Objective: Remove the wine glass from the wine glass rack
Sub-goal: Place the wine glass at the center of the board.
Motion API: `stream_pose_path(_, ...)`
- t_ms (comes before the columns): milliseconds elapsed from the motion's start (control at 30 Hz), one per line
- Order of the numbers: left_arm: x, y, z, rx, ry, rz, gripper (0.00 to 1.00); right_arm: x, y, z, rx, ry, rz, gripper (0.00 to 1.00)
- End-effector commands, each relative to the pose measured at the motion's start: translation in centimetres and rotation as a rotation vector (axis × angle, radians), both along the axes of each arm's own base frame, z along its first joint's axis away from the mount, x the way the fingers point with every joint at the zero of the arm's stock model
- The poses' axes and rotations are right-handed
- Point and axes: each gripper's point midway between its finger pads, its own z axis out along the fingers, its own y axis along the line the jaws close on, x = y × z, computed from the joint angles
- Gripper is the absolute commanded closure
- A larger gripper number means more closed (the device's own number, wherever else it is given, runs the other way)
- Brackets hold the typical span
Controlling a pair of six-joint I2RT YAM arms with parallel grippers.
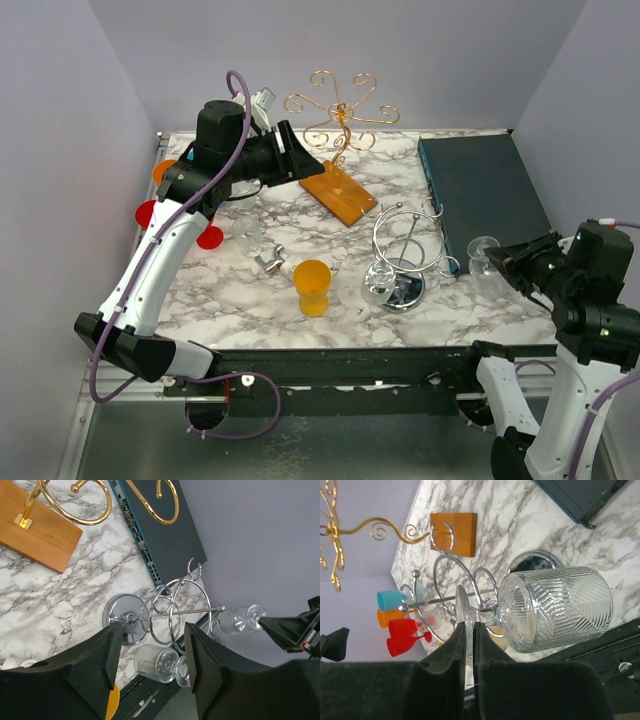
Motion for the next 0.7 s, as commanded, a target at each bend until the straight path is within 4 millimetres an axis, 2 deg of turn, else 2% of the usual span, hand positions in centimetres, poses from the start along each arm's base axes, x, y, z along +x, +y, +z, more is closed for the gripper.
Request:
stream_pose_path(0,0.1,-0.3,1.9,-0.029,-0.05,-0.003,0.42,3.8,-1.2,4.6,-0.045,-0.156,-0.015,1.0)
stream_pose_path(200,0.8,-0.7,3.0,-0.05,-0.065,-0.003,0.42,8.4,-1.3,10.4,-0.029,-0.308,0.02,0.99)
stream_pose_path(367,1.4,-1.4,4.1,-0.087,-0.073,-0.013,0.42,11.7,-0.4,14.9,0.019,-0.425,0.104,1.0)
stream_pose_path(667,3.2,-2.3,7.0,-0.141,-0.123,-0.011,0.42,15.0,1.7,21.6,0.13,-0.612,0.258,1.0)
